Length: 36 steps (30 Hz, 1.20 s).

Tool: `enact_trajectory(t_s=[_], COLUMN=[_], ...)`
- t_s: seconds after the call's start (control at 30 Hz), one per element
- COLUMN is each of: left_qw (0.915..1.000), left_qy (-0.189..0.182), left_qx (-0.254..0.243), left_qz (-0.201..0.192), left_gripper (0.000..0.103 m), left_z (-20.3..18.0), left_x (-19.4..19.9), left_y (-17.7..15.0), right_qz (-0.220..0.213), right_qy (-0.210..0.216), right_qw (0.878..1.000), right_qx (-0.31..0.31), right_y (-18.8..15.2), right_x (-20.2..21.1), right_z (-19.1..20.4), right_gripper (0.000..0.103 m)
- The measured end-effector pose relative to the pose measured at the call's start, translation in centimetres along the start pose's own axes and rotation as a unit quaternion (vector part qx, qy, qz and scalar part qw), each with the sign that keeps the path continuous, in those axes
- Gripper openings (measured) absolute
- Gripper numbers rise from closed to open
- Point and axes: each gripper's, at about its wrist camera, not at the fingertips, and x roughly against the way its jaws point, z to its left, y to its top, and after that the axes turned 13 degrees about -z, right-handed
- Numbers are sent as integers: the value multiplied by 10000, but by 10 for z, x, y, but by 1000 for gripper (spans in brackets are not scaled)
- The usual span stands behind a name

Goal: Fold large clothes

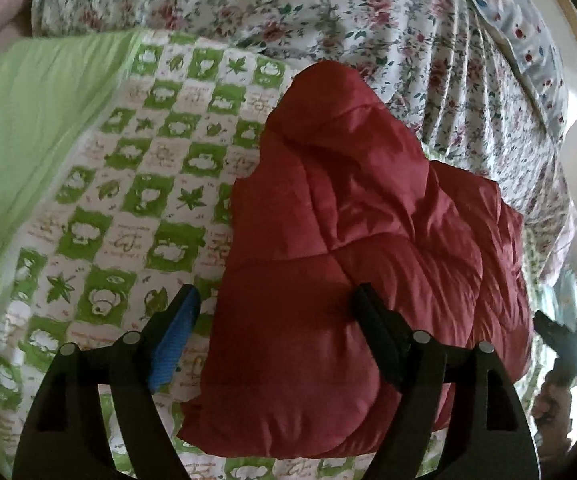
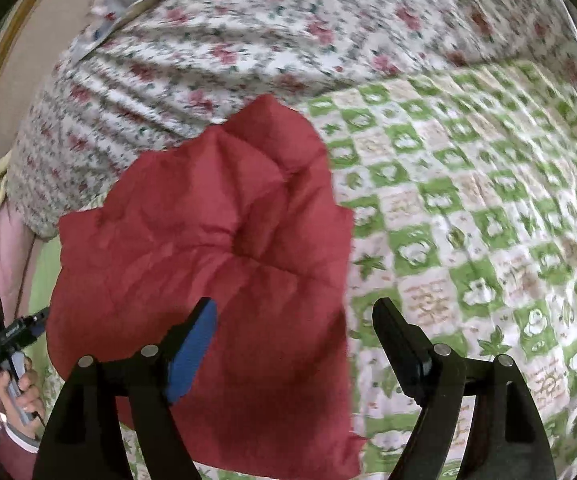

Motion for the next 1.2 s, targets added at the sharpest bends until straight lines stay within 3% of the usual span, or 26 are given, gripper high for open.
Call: enact_trajectory(t_s=[0.13, 0.4, 0.63, 0.8, 1.0, 1.07, 1.2], left_qw=[9994, 9910, 9819, 9835, 9856, 9874, 9859], left_qy=[-234, -849, -1264, -1271, -1358, -1352, -1513], left_qx=[237, 985, 1243, 1119, 928, 776, 698], left_qz=[109, 328, 667, 642, 384, 270, 127], left_gripper=[84, 87, 92, 89, 56, 52, 46], left_z=[9, 27, 14, 2, -5, -12, -16], left_x=[-8, -34, -66, -71, -49, -36, -6], left_y=[-2, -3, 0, 2, 1, 1, -1], right_qz=[159, 396, 563, 747, 841, 820, 760], right_qy=[65, 644, 1003, 1240, 1406, 1406, 1425], right_qw=[9994, 9932, 9837, 9771, 9755, 9756, 9775], right_qx=[-285, -882, -1379, -1559, -1470, -1472, -1357], right_y=[-5, -10, -13, -13, -13, -12, -10], right_x=[-11, -36, -60, -71, -68, -61, -38], right_z=[-16, -29, -33, -30, -18, -14, -3], right_gripper=[82, 91, 93, 91, 61, 50, 43])
